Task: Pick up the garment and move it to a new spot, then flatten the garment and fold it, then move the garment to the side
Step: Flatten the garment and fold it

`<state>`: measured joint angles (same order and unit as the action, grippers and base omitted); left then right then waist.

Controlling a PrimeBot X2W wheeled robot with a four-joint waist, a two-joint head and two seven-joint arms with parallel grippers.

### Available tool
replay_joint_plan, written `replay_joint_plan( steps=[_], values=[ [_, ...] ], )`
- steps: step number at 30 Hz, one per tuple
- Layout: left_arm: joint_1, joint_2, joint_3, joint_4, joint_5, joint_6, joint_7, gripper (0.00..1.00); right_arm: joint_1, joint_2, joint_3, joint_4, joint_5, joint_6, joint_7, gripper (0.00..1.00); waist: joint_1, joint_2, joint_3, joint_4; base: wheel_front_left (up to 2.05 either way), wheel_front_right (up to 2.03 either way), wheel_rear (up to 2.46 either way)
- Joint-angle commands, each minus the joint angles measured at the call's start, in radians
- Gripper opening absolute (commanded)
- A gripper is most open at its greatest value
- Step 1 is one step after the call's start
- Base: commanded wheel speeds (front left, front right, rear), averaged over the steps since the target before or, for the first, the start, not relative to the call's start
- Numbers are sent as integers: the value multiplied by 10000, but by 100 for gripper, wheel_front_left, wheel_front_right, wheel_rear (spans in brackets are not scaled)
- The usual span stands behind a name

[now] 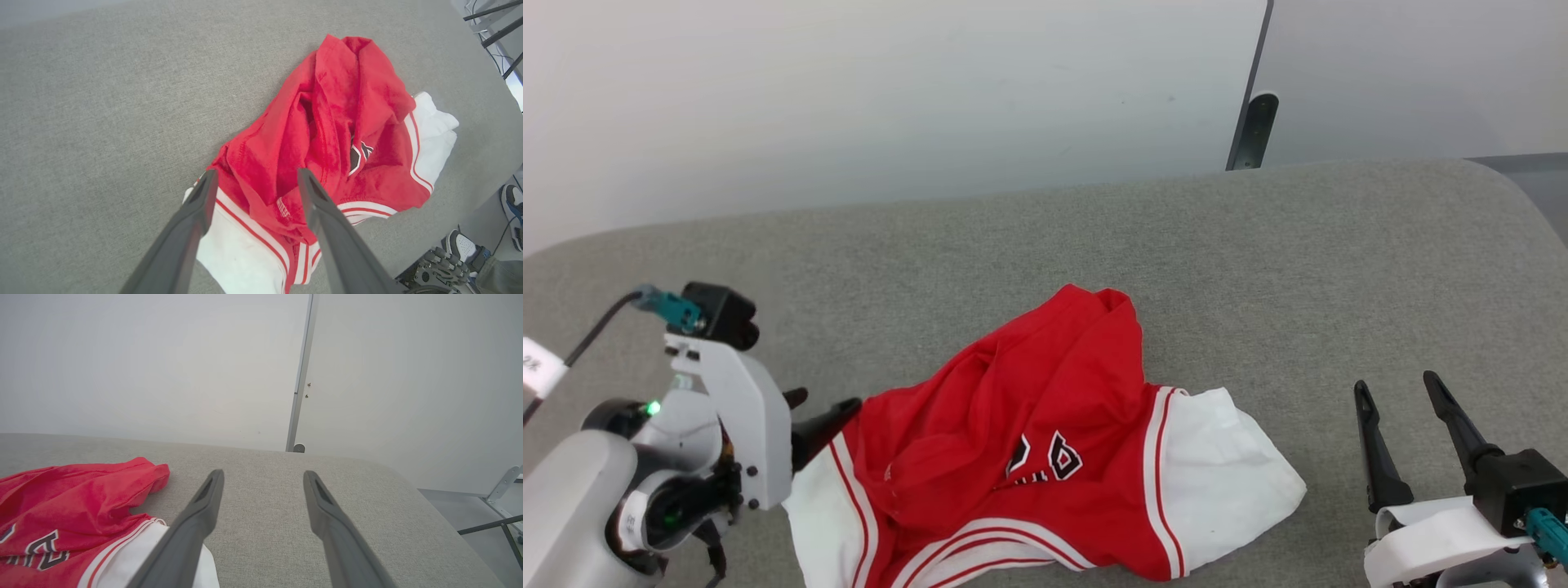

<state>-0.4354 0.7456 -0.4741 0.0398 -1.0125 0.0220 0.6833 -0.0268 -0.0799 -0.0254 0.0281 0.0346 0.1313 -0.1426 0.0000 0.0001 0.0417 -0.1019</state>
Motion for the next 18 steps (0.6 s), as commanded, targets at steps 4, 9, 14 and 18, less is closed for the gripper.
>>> replay_joint_plan(
  steps=[4, 9, 14, 18],
  values=[
    [191, -24, 48, 569, -100, -191, -204, 100, 80, 47, -96, -118, -47, -10, 20, 100, 0, -1, 99, -53, 0, 0, 0],
    [118, -76, -64, 1054, -106, -244, -105, 100, 16, 17, -127, -142, -26, -10, 8, 100, 0, -1, 219, -59, 0, 0, 0],
    [-76, -132, -259, 1748, -133, -192, 324, 100, -130, -42, -107, -159, -11, -10, 5, 100, 0, -1, 461, -72, 0, 0, 0],
    [-158, -140, -486, 2315, -118, -257, 675, 100, -242, -30, -61, -195, -46, -10, 7, 100, 0, -1, 629, -114, 0, 0, 0]
  ],
)
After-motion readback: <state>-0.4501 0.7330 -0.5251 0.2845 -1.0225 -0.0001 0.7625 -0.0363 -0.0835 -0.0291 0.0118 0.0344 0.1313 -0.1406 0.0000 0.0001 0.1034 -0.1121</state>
